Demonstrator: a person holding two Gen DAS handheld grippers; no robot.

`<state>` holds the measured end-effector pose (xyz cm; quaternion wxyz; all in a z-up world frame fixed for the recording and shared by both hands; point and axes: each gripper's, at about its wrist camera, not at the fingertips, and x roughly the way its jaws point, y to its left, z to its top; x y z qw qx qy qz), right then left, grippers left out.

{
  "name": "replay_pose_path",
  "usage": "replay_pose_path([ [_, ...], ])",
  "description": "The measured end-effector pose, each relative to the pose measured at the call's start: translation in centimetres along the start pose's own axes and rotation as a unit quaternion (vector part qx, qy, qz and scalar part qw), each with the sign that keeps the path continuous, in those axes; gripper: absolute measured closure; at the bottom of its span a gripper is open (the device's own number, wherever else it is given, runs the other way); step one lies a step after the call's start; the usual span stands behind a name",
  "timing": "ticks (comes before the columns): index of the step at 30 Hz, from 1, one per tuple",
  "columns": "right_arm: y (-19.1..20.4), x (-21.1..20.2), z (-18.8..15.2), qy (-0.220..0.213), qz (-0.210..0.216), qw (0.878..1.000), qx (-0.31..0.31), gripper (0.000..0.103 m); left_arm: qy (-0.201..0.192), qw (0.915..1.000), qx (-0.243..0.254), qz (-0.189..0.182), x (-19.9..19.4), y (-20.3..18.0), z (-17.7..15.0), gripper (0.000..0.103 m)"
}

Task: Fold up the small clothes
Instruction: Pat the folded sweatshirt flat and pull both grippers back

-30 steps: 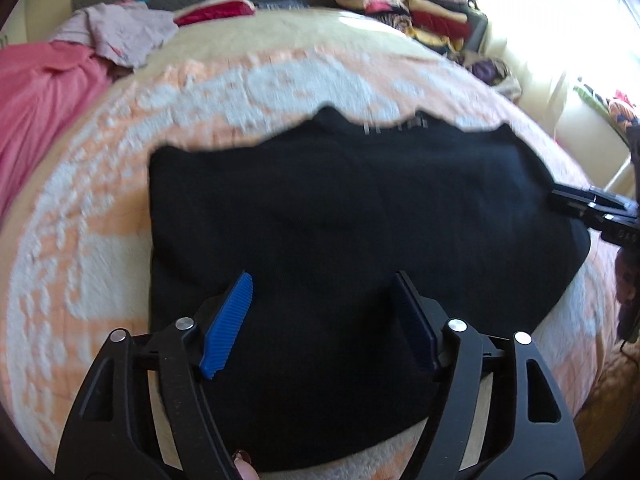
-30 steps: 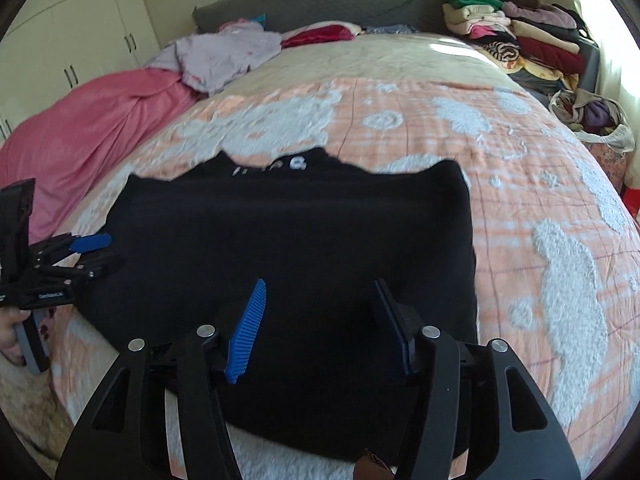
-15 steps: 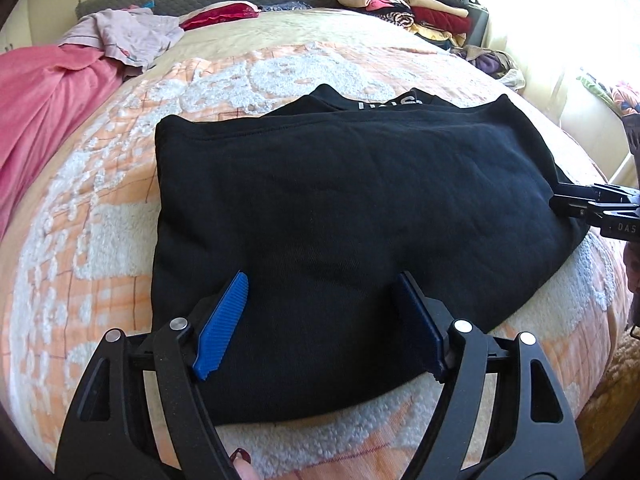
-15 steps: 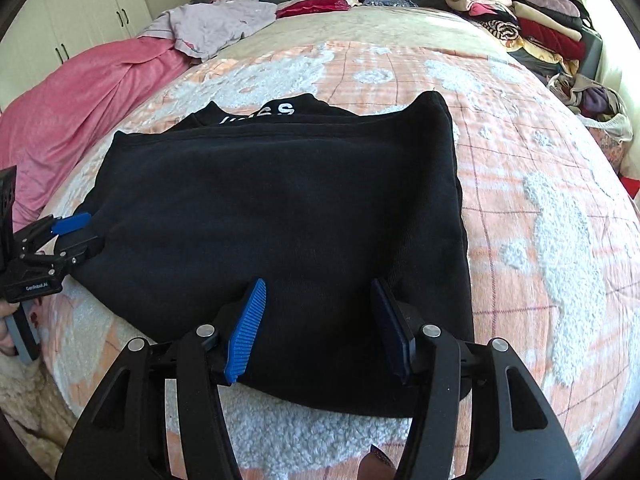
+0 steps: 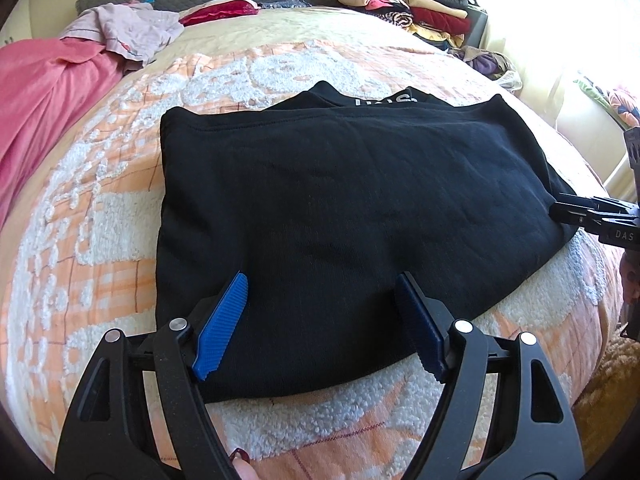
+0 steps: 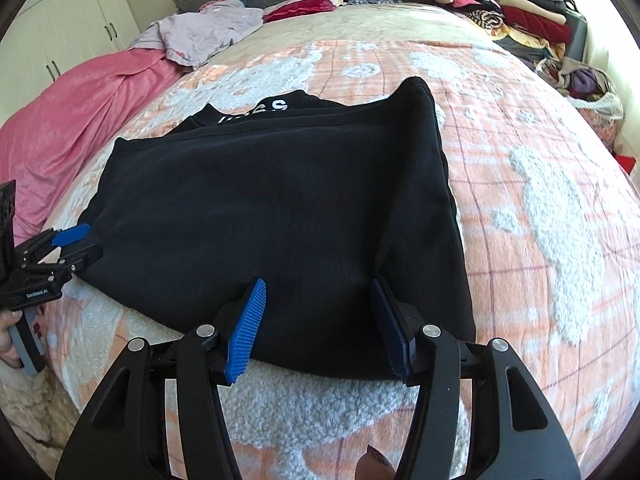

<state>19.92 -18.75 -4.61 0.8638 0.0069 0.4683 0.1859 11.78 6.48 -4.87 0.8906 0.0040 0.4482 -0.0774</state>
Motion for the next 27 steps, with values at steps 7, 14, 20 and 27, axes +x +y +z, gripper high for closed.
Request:
replay_pose_path([
  [7, 0.0, -0.5, -0.7, -0.004, 0.002, 1.000, 0.010, 0.050, 0.003, 1.0000, -0.003, -0.004, -0.4, 0.0, -0.4, 0.033],
  [14, 1.1, -2.3, -1.4, -0.035, 0.002, 0.999, 0.002, 0.029, -0.003, 0.9994, -0.009, -0.032, -1.6, 0.0, -0.3, 0.027],
  [20, 2.0, -5.5, -1.2, -0.089, -0.022, 0.996, -0.006, 0.015, -0.026, 0.9984, -0.028, -0.040, -3.3, 1.2, 0.4, 0.025],
  [27, 2.6, -8.3, -0.8, -0.132, -0.037, 0.991, 0.005, 0.011, -0.049, 0.9970, -0.051, -0.032, -4.7, 3.1, 1.0, 0.019],
])
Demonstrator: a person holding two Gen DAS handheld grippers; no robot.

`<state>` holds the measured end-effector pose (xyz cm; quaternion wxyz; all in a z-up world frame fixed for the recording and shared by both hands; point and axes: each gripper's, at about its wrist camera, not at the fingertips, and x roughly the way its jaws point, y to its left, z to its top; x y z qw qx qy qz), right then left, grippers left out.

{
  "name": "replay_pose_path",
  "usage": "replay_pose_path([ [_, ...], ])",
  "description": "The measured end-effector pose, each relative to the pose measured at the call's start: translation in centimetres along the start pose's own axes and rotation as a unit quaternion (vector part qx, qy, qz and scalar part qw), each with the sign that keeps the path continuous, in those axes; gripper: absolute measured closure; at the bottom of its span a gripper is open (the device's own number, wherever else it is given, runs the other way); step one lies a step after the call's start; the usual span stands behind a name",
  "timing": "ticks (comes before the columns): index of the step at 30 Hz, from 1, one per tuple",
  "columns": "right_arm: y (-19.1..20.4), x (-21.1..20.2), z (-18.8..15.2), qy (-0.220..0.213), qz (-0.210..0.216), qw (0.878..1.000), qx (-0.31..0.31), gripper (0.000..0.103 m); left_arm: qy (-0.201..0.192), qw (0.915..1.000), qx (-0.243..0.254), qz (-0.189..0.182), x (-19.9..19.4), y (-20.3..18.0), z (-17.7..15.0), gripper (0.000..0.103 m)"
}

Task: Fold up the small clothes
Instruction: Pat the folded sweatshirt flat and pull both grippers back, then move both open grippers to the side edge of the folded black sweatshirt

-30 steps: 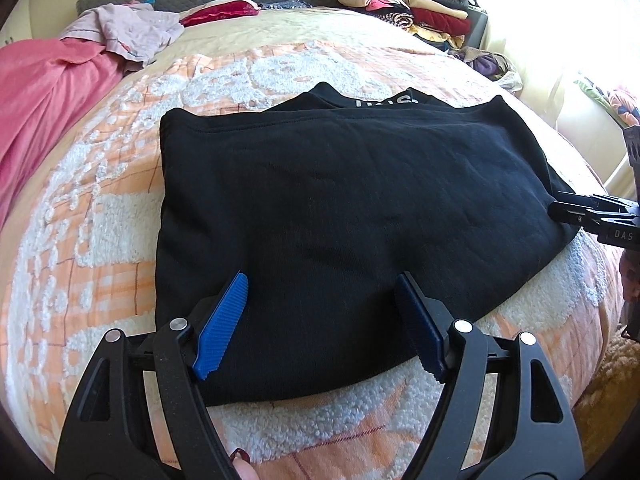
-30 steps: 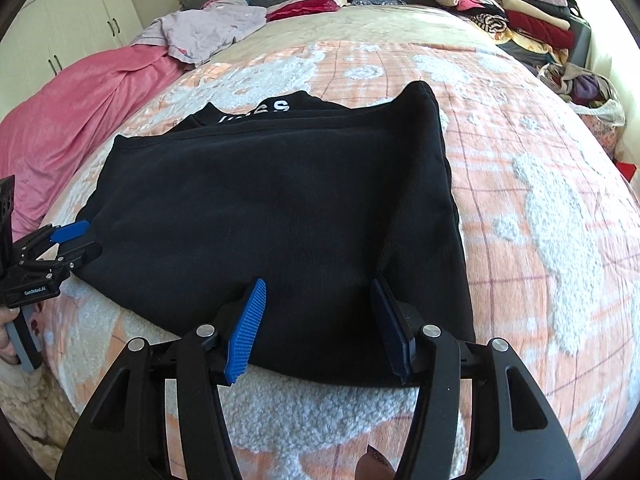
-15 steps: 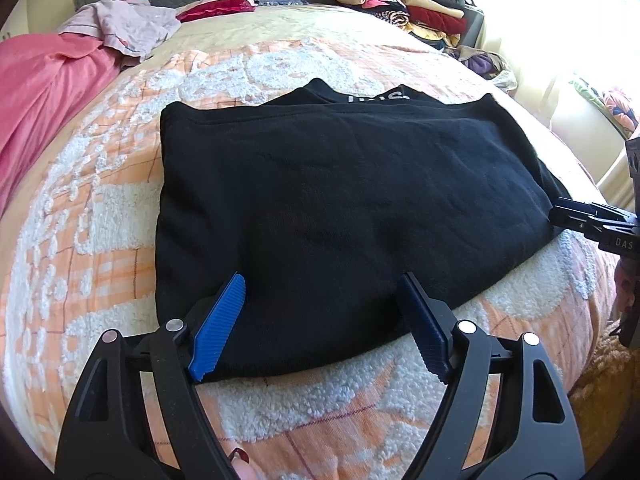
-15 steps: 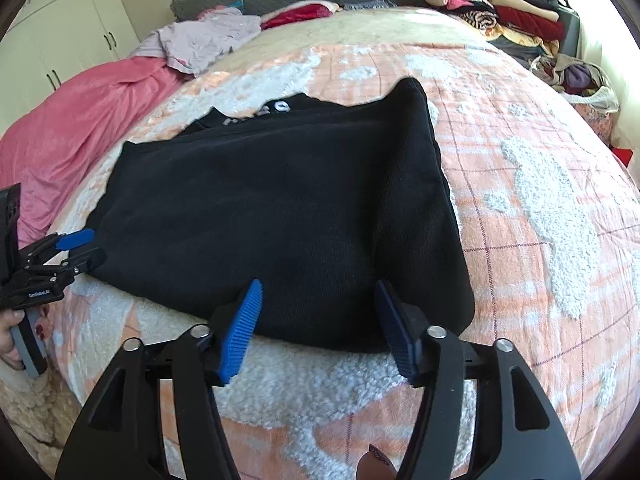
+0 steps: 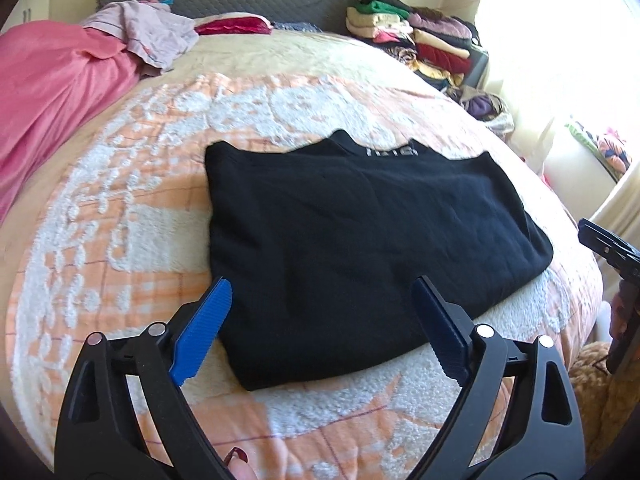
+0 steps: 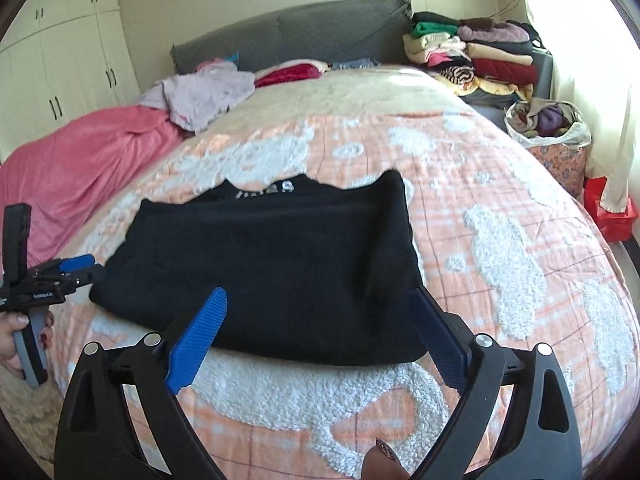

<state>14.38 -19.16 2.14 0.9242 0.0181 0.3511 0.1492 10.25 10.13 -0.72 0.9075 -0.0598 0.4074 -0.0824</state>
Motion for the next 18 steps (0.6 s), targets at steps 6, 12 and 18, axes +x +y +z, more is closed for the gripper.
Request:
replay_pose_path([
  [6, 1.8, -1.3, 1.5, -0.013, 0.009, 1.000, -0.018, 0.010, -0.012, 0.9997, -0.021, 0.008, -0.9, 1.5, 0.6, 0.010],
  [12, 5.3, -2.3, 2.9, -0.034, 0.033, 0.998, -0.047, 0.007, -0.025, 0.9988, -0.038, 0.018, -1.8, 2.8, 1.0, 0.010],
  [18, 9.2, -1.9, 3.7, -0.036, 0.067, 0.994, -0.073, 0.007, -0.034, 0.9973, -0.054, 0.035, -2.4, 4.2, 1.4, 0.010],
])
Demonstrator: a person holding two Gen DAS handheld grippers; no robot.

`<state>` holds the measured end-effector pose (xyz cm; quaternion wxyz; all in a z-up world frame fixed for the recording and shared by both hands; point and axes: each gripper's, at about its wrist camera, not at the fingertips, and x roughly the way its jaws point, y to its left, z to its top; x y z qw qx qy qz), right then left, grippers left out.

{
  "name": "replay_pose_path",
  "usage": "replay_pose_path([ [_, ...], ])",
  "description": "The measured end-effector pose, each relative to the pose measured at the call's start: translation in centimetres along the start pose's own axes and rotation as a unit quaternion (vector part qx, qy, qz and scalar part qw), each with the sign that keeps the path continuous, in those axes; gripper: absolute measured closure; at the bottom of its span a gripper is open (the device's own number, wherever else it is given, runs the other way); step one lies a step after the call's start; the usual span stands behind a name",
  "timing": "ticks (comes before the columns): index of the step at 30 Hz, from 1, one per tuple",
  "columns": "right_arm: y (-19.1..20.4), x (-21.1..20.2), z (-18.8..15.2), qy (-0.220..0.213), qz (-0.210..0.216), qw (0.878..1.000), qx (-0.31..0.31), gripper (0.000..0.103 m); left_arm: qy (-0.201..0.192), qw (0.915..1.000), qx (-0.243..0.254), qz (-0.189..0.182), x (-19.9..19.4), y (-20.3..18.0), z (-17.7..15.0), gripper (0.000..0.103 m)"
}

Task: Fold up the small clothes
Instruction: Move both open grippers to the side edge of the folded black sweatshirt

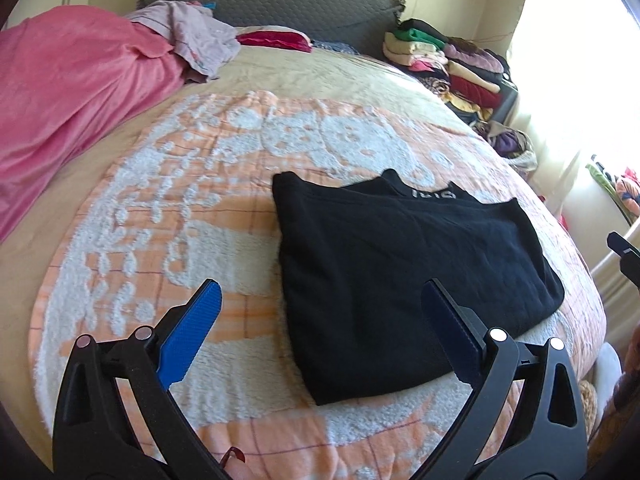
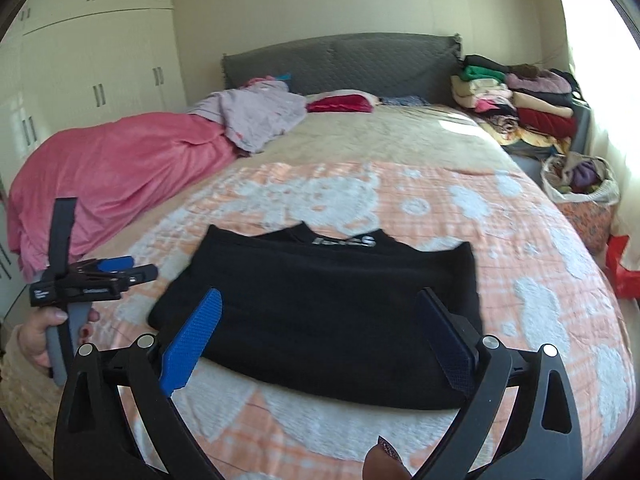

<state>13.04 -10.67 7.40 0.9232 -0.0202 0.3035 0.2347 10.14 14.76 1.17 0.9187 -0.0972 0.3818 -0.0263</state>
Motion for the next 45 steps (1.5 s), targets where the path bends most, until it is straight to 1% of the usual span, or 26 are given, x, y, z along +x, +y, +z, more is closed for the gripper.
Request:
replay_pose_path([
  [6, 3.6, 1.8, 0.4, 0.007, 0.028, 0.999, -0.026, 0.007, -0.006, 0.9998, -0.014, 0.012, -0.3, 1.2, 0.3, 0.010],
  [11, 5.8, 4.1, 0.0, 0.023, 0.049, 0.998, -0.037, 0.006, -0.004, 0.9994, -0.017, 0.028, 0.0, 1.9, 0.5, 0.010],
  [17, 8.0, 6.8, -1.1, 0.048, 0.063, 0.995, -0.055, 0.006, 0.005, 0.9989, -0.024, 0.041, 0.8, 2.8, 0.8, 0.010],
  [22, 9.6, 9.1, -2.8, 0.073, 0.063, 0.992, -0.080, 0.006, 0.016, 0.9979, -0.035, 0.051, 1.7, 3.7, 1.0, 0.010],
  [28, 11.4, 11.5, -4.6, 0.094, 0.050, 0.987, -0.120, 0.006, 0.032, 0.9966, -0.042, 0.063, 3.4, 4.4, 1.4, 0.010],
  [32, 12.9, 13.0, -5.9, 0.105, 0.037, 0.981, -0.156, 0.006, 0.040, 0.9963, -0.039, 0.065, 4.4, 4.2, 1.7, 0.010],
  [34, 13.8, 13.9, -6.7, 0.107, 0.023, 0.977, -0.181, 0.006, 0.043, 0.9962, -0.035, 0.067, 4.8, 4.0, 1.9, 0.010],
  [38, 14.7, 15.6, -7.8, 0.118, 0.004, 0.972, -0.204, 0.006, 0.045, 0.9961, -0.026, 0.072, 5.2, 3.6, 2.0, 0.010],
  [45, 15.8, 17.7, -7.8, 0.103, -0.032, 0.966, -0.235, 0.006, 0.051, 0.9956, -0.026, 0.075, 5.7, 3.8, 2.2, 0.010],
])
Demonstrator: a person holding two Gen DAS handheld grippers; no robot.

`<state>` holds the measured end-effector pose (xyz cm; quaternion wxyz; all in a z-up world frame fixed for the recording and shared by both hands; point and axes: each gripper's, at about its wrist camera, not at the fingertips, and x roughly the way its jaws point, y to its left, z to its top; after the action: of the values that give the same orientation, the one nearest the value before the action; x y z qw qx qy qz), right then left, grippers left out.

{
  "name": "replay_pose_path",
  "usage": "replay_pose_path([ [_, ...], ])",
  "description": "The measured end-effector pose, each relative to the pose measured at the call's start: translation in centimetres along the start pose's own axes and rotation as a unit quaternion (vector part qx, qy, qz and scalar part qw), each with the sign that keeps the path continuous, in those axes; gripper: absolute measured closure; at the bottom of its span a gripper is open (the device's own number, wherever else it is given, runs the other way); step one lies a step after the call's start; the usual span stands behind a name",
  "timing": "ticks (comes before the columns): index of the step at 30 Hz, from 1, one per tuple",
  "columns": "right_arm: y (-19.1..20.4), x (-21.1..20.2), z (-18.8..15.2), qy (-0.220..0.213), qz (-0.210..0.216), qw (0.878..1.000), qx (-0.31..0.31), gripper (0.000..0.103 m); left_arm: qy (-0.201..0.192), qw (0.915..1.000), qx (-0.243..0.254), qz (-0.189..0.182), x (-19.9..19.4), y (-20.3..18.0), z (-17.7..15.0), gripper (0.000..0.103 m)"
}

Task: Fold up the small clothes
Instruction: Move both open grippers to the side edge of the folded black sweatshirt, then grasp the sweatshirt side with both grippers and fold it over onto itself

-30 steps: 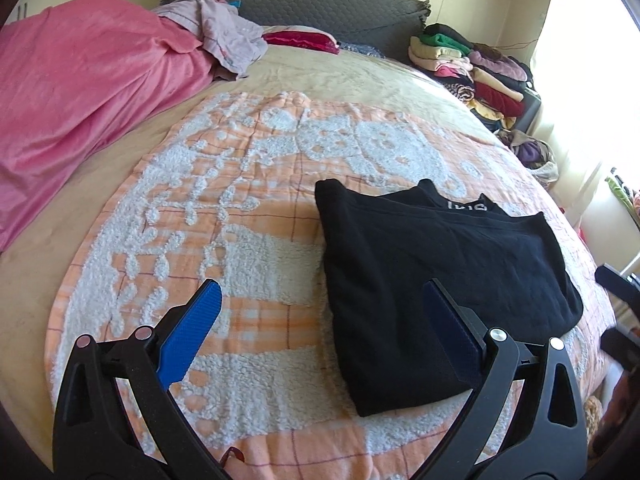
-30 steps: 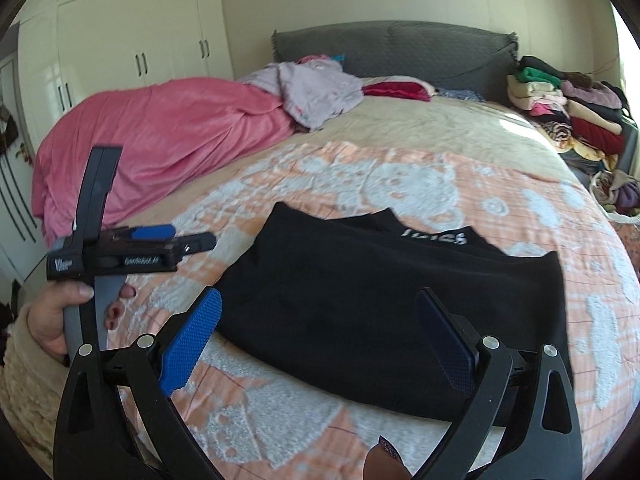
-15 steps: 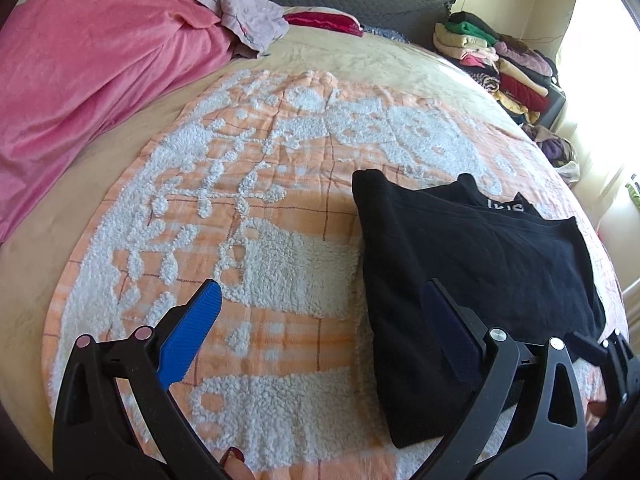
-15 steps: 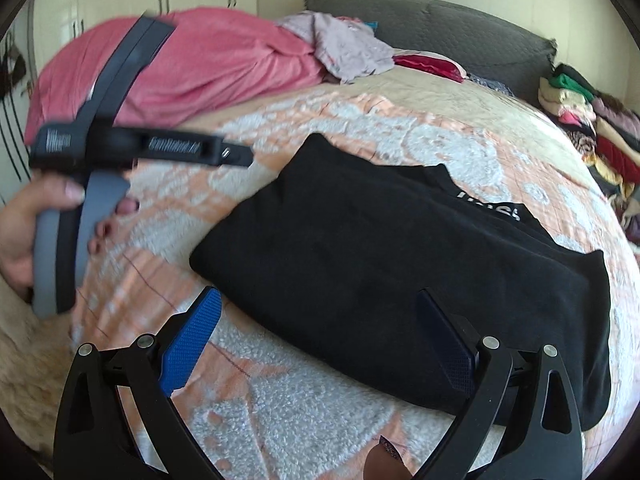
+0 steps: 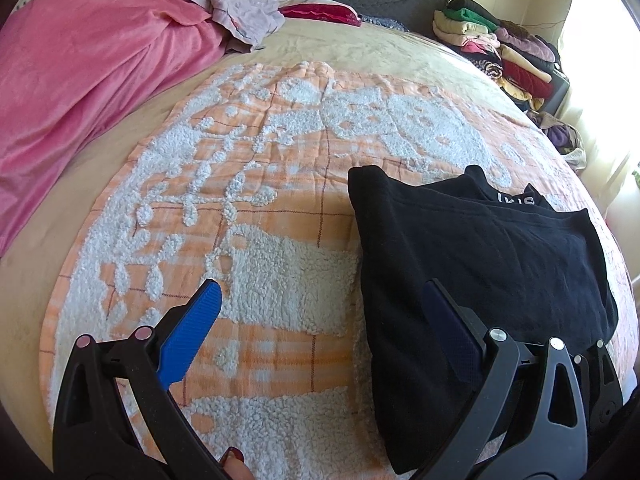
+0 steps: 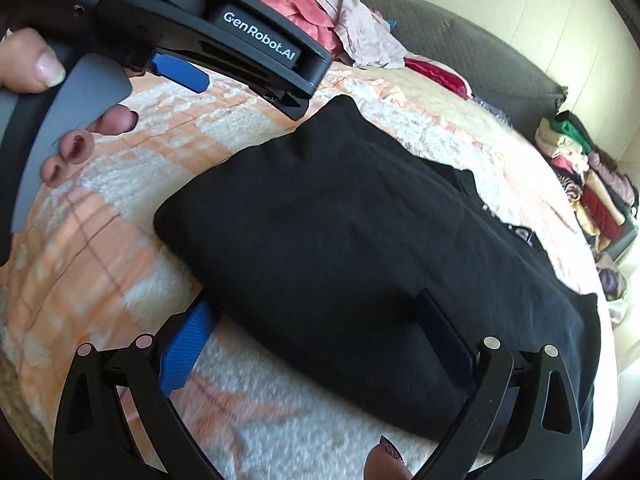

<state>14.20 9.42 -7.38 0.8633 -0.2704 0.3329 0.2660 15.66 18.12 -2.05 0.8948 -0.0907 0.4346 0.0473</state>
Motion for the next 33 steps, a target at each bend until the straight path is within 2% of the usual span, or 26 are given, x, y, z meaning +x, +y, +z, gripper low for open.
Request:
replay_pose_path([
  [8, 0.5, 0.9, 1.4, -0.023, -0.060, 0.997, -0.030, 0.009, 0.005, 1.0000, -0.002, 0.006, 0.8, 0.1, 0.4, 0.010],
  [9, 0.4, 0.6, 1.3, -0.032, -0.055, 0.997, -0.032, 0.026, 0.007, 1.0000, -0.004, 0.004, 1.0, 0.1, 0.4, 0.010],
  [10, 0.4, 0.5, 1.2, -0.035, -0.051, 0.998, -0.031, 0.038, 0.009, 0.9999, -0.005, 0.002, 1.2, 0.1, 0.5, 0.010],
  [11, 0.3, 0.4, 1.1, -0.041, -0.053, 0.997, -0.029, 0.040, 0.011, 0.9999, -0.008, -0.004, 1.3, 0.1, 0.5, 0.010],
  [13, -0.1, -0.3, 0.9, -0.057, -0.046, 0.997, -0.020, 0.070, 0.013, 0.9997, -0.013, -0.016, 1.5, 0.0, 0.7, 0.010],
  [16, -1.1, -1.2, 0.7, -0.074, -0.024, 0.997, 0.003, 0.089, 0.016, 0.9992, -0.019, -0.030, 1.7, -0.3, 0.8, 0.010],
  [22, -2.5, -2.8, 0.4, -0.091, 0.009, 0.994, 0.054, 0.093, 0.041, 0.9941, -0.037, -0.094, 2.5, -1.7, 1.5, 0.010],
  [27, -3.7, -4.5, -0.2, -0.116, 0.011, 0.990, 0.082, 0.094, 0.061, 0.9866, -0.054, -0.142, 3.5, -3.6, 2.6, 0.010],
  [28, -4.1, -4.9, -0.3, -0.121, 0.011, 0.989, 0.088, 0.094, 0.066, 0.9841, -0.057, -0.155, 3.5, -4.3, 2.7, 0.018],
  [29, -4.3, -5.2, -0.5, -0.125, 0.010, 0.988, 0.093, 0.094, 0.066, 0.9821, -0.058, -0.166, 3.5, -4.8, 2.9, 0.037],
  [30, -4.8, -5.8, -0.7, -0.133, 0.009, 0.986, 0.102, 0.094, 0.068, 0.9809, -0.060, -0.172, 3.4, -5.4, 3.0, 0.047],
  [31, -5.2, -6.2, -0.9, -0.138, 0.009, 0.984, 0.110, 0.094, 0.070, 0.9800, -0.060, -0.176, 3.4, -5.9, 3.0, 0.065],
  [32, -5.6, -6.6, -1.2, -0.142, 0.009, 0.983, 0.119, 0.094, 0.070, 0.9790, -0.060, -0.182, 3.2, -6.7, 3.2, 0.075],
  [33, -6.4, -7.2, -1.6, -0.147, 0.005, 0.980, 0.131, 0.095, 0.066, 0.9795, -0.055, -0.182, 2.9, -7.5, 3.3, 0.077],
])
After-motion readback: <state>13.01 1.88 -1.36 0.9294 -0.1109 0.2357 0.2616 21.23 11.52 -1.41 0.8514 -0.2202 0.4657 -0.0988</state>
